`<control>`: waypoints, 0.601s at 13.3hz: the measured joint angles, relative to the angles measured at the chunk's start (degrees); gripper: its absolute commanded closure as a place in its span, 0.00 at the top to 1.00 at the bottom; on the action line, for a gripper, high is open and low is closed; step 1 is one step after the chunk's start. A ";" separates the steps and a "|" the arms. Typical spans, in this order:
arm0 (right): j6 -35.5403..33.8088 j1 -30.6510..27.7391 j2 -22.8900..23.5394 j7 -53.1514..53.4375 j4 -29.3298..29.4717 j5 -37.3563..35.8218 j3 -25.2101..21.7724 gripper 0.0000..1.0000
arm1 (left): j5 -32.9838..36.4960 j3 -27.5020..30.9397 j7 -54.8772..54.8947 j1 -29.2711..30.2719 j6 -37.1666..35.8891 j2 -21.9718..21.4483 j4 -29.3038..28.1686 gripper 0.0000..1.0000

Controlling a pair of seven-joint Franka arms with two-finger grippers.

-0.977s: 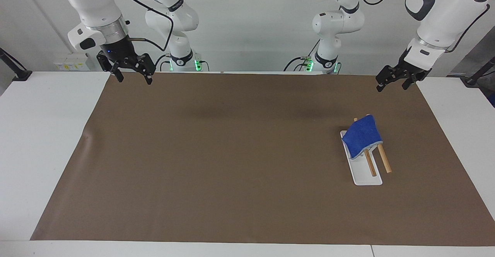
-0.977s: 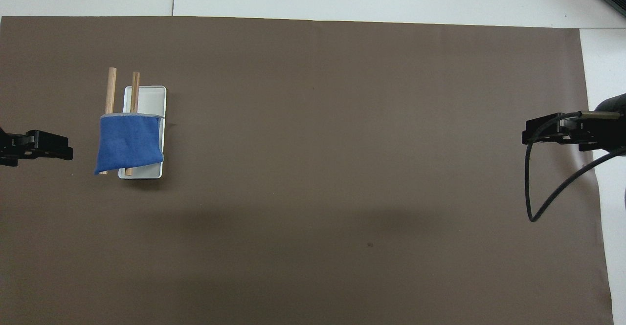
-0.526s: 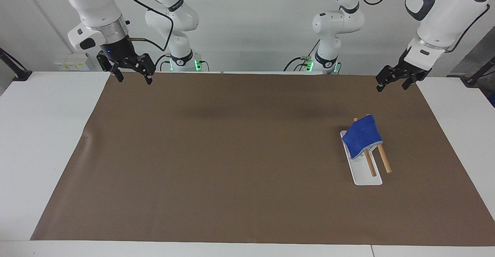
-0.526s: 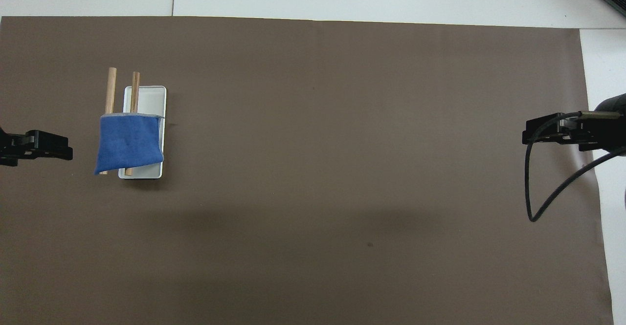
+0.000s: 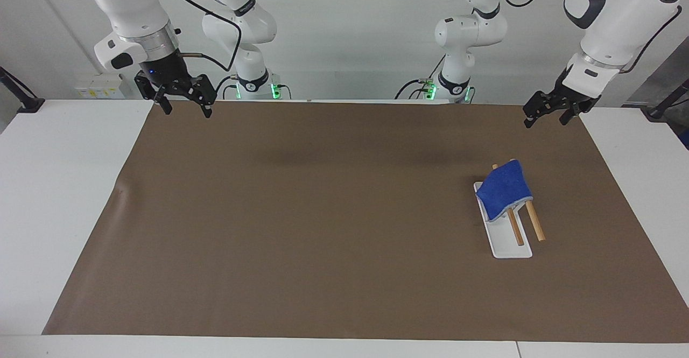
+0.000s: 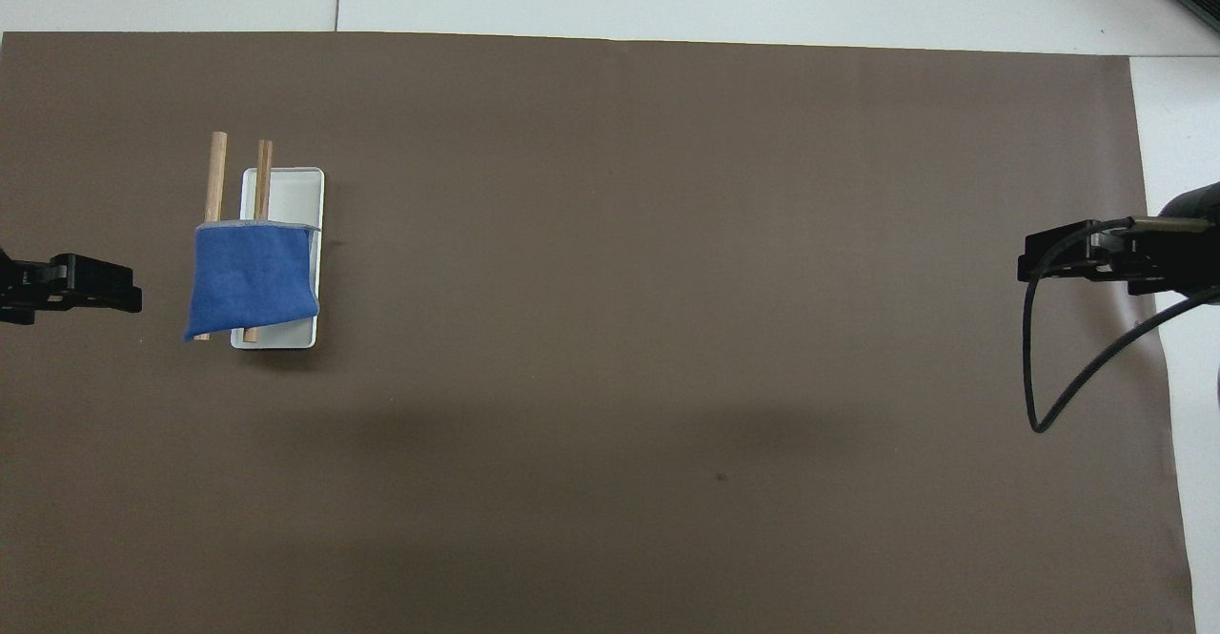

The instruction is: Right arm passes towel to left arm to hang

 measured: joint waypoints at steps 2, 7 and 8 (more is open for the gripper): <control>0.00 0.00 0.00 0.00 0.00 0.00 0.00 1.00 | 0.00 0.00 0.00 0.00 0.00 0.00 0.00 1.00; 0.00 0.00 0.00 0.00 0.00 0.00 0.00 1.00 | 0.00 0.00 0.00 0.00 0.00 0.00 0.00 1.00; 0.00 0.00 0.00 0.00 0.00 0.00 0.00 1.00 | 0.00 0.00 0.00 0.00 0.00 0.00 0.00 1.00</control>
